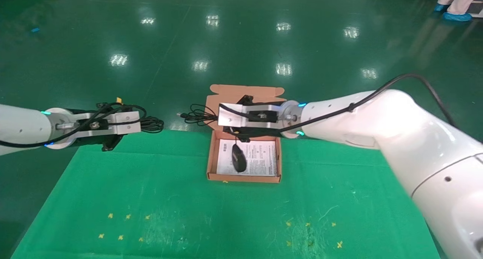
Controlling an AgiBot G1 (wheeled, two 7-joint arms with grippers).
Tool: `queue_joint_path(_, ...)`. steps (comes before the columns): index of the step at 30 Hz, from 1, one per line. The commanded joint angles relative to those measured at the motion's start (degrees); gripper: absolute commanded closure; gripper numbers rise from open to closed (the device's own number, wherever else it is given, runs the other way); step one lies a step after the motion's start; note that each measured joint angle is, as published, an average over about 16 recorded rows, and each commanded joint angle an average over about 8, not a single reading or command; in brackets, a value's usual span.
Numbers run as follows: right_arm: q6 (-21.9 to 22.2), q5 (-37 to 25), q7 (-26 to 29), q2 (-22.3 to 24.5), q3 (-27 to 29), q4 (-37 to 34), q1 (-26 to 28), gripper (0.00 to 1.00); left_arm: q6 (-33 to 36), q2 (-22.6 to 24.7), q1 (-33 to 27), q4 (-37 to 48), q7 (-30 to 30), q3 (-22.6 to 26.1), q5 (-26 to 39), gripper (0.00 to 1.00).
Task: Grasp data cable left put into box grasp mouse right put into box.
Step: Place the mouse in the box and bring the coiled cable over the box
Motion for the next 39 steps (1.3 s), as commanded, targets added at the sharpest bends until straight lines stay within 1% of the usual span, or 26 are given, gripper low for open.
queue_joint_path(1,0.9,1.3,0.7,0.0,-2.2,0.8,-0.8,1.0,1.3,-0.6,0.2,-1.7,-1.8,0.2,1.3,1.0)
queue_joint_path(6,4.2,6.1,3.7,-0.1,-7.5,1.5,-2.1,1.0,2.0,-0.9,0.7,-3.4,-3.5,0.2,2.3,1.0)
queue_joint_path(10,6.5,9.4,8.2,0.0,-11.7,-1.3,-2.7,1.0,2.1,-0.9,0.8,-3.9,-4.0,0.2,2.7,1.0)
queue_joint_path(11,7.0,10.0,9.5,0.0,-12.7,-2.3,-2.7,0.97,2.2,-1.0,0.8,-4.0,-4.1,0.2,2.7,1.0)
queue_joint_path(12,7.3,10.4,10.6,0.1,-13.5,-3.3,-2.6,0.87,2.2,-1.0,0.9,-4.1,-4.1,0.2,2.8,1.0)
queue_joint_path(15,8.0,11.3,13.2,0.1,-15.8,-5.7,-2.3,0.49,2.2,-1.0,0.9,-4.2,-4.2,0.2,2.9,1.0)
queue_joint_path(18,8.1,11.6,14.0,0.1,-16.8,-6.5,-2.1,0.12,2.3,-1.0,0.9,-4.3,-4.2,0.2,2.9,1.0)
queue_joint_path(19,8.0,11.6,14.1,0.3,-17.0,-6.4,-2.1,0.02,2.3,-1.0,0.9,-4.4,-4.2,0.2,2.9,1.0)
queue_joint_path(20,8.1,11.7,14.1,0.4,-17.2,-6.1,-2.1,0.0,2.3,-0.9,1.0,-4.4,-4.2,0.3,2.9,1.0)
queue_joint_path(23,8.1,11.8,14.5,1.1,-17.3,-5.1,-2.3,0.0,1.7,0.1,1.2,-4.2,-3.9,0.5,2.5,1.0)
queue_joint_path(27,8.3,11.9,15.4,3.2,-17.7,-3.1,-2.1,0.0,-1.1,3.5,1.9,-1.6,-2.0,1.1,1.5,1.0)
queue_joint_path(29,8.3,11.9,15.8,5.2,-17.6,-1.8,-1.7,0.0,-3.8,6.0,2.3,1.3,-0.1,1.5,0.6,1.0)
queue_joint_path(34,8.2,11.4,16.9,12.4,-17.2,3.4,-0.5,0.0,-12.1,13.0,2.8,10.3,6.5,2.2,-2.5,1.0)
queue_joint_path(37,8.3,10.9,17.6,15.7,-17.2,6.2,-0.2,0.0,-15.6,16.0,2.9,14.3,9.6,2.5,-4.2,1.0)
queue_joint_path(39,8.4,10.6,18.1,17.2,-17.3,7.6,-0.1,0.0,-16.9,17.3,2.9,16.2,11.1,2.5,-5.0,1.0)
